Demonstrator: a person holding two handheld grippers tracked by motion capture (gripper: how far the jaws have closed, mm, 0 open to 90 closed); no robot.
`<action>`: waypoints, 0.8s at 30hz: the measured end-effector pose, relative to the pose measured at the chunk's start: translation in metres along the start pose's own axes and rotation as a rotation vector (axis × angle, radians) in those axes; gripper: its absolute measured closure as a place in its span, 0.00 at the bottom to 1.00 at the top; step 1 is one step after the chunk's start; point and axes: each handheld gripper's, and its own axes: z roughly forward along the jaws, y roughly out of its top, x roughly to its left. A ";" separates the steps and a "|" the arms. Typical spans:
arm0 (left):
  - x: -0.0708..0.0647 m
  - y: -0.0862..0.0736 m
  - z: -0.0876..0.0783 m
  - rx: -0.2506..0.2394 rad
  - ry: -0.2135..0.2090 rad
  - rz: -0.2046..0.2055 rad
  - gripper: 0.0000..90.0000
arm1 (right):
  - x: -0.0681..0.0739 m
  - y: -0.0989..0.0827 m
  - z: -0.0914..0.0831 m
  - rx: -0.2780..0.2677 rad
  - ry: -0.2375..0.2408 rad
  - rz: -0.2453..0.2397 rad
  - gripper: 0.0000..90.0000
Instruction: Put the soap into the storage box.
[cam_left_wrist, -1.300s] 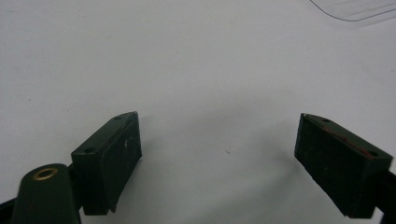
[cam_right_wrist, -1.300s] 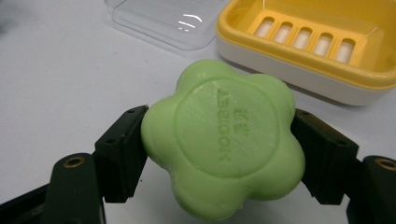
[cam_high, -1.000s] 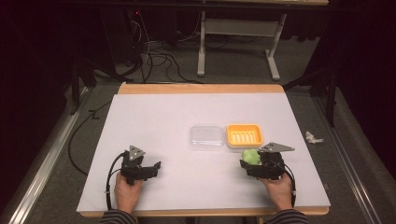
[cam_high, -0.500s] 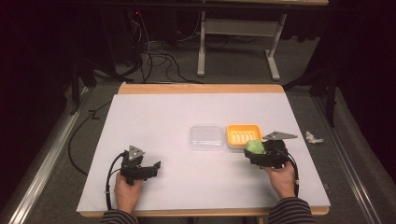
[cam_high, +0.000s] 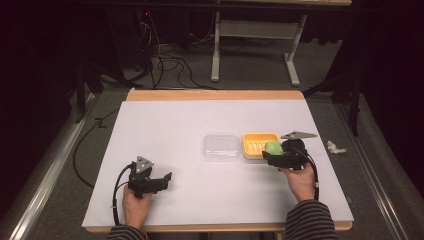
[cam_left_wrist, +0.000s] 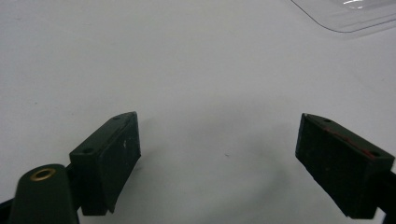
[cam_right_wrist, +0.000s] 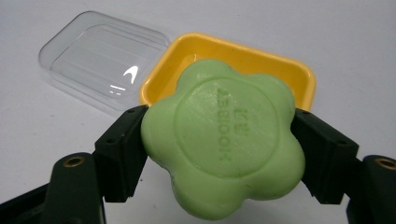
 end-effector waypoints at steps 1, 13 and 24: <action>0.000 0.000 0.000 0.001 0.000 0.001 0.16 | 0.000 0.002 0.001 0.002 0.000 0.005 0.30; 0.001 0.002 -0.002 -0.012 -0.004 -0.014 0.16 | -0.003 0.022 0.017 0.027 -0.030 0.002 0.30; 0.002 0.003 -0.004 -0.015 -0.015 -0.021 0.16 | -0.006 0.028 0.037 0.069 -0.058 0.020 0.30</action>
